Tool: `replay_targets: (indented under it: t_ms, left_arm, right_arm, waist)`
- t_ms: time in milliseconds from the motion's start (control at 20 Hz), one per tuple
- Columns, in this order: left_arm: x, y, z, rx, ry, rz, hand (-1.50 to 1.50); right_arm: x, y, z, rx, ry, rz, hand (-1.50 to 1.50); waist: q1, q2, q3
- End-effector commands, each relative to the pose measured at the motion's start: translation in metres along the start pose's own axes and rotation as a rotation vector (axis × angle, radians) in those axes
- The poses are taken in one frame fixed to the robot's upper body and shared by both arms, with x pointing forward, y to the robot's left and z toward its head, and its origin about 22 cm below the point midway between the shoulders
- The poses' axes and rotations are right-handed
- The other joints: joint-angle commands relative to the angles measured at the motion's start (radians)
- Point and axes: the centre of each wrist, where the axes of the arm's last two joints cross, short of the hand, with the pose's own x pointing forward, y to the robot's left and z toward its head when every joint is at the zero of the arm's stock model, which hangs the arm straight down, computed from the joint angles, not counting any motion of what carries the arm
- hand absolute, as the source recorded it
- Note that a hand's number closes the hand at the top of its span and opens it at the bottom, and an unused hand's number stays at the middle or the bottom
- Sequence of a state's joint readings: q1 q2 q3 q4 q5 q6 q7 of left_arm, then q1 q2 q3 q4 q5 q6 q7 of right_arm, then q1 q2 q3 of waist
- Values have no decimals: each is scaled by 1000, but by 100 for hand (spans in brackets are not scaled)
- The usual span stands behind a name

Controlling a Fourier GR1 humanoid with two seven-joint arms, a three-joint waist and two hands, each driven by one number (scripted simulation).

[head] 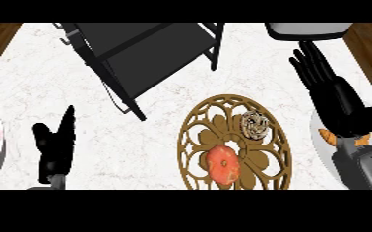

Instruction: Pick the squash from the placemat and place it in the tiered shelf

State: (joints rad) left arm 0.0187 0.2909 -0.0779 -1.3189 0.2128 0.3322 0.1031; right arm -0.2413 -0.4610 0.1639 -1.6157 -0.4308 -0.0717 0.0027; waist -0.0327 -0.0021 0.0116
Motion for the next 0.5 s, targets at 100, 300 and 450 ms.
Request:
replay_targets:
  t_ms: [100,300,450]
  left_arm:
    - [16,5,10,-77,6,-27,0]
    - [15,16,20,-128,49,-23,0]
    - [26,-3,8,-241,65,14,0]
  right_arm:
    - [19,-22,-7,102,-111,80,150]
    - [37,-75,0,88,39,644,150]
    - [-36,-52,12,105,194,374,150]
  waist:
    - [16,5,-12]
    - [-13,12,-30]
    - [32,16,-12]
